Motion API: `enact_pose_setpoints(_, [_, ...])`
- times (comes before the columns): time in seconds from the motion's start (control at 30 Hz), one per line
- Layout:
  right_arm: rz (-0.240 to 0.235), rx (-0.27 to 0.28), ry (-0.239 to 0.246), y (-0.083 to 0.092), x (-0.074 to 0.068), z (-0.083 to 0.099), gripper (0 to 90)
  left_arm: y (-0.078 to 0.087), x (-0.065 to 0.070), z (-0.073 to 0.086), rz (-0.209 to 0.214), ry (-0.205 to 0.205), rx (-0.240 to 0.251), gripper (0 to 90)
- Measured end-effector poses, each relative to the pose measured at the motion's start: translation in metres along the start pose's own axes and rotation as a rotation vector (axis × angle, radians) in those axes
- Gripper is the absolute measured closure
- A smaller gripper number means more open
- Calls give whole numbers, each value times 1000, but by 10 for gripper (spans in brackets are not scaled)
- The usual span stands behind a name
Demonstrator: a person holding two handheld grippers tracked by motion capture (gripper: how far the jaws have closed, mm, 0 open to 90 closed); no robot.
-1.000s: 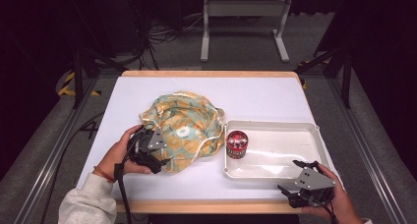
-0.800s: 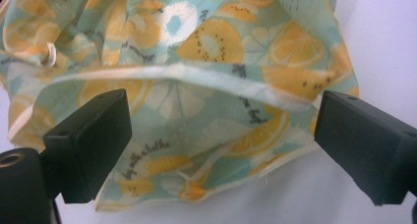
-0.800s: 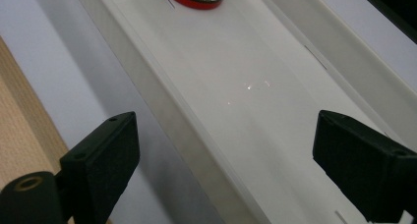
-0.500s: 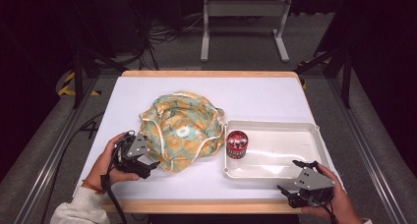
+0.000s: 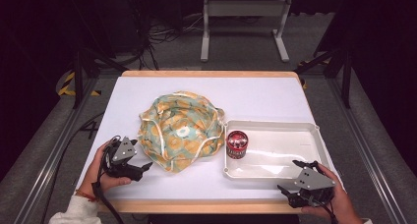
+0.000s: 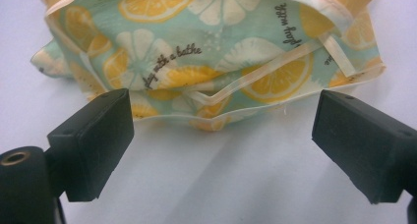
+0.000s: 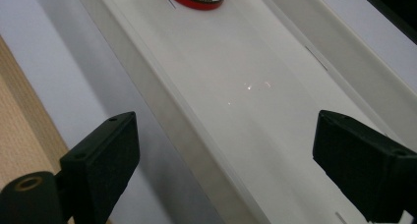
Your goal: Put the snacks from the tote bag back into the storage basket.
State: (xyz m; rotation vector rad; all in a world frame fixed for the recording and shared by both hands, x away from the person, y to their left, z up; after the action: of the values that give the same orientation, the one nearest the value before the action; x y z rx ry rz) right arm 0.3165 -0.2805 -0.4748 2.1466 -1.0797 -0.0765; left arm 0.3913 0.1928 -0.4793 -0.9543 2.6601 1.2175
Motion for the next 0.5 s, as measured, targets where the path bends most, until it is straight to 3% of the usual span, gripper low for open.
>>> enact_pose_setpoints(0.5, [1,0,1,0,1,0,110,20,-3,25,-78,123,88,88])
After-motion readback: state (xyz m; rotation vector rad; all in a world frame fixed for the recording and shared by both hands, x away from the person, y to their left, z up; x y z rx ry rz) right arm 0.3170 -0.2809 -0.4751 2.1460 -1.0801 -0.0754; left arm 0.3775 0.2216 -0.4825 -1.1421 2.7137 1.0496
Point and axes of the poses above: each handheld gripper's, and its own axes: y roughly backward along the jaws, z roughly out of its underside, x roughly to its right, the point moved 8 cm from there along -y, roughly forward along the jaws, and after that the axes turned 10 degrees about -y, right-handed, at the moved point
